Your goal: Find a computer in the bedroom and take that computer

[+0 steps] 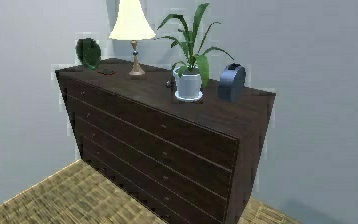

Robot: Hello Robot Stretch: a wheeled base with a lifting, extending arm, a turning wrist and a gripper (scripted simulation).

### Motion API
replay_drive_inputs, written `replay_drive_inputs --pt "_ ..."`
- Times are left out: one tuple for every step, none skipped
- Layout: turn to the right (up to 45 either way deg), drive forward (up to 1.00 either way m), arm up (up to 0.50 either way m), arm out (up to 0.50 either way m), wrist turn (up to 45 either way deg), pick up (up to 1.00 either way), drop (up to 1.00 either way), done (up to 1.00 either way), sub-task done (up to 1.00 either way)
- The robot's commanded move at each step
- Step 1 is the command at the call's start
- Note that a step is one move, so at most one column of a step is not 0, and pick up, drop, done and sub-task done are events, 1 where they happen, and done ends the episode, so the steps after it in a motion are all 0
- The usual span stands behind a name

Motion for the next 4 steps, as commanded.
replay_drive_inputs --pt "0.0 0.00 0.50 0.00 0.0 0.00 0.00 0.00 0.00" --pt "0.0 0.00 0.36 0.00 0.0 0.00 0.00 0.00 0.00" --pt "0.0 0.00 0.00 0.40 0.0 0.00 0.00 0.00 0.00" --pt "0.0 0.00 0.00 0.00 45.0 0.00 0.00 0.00 0.00"
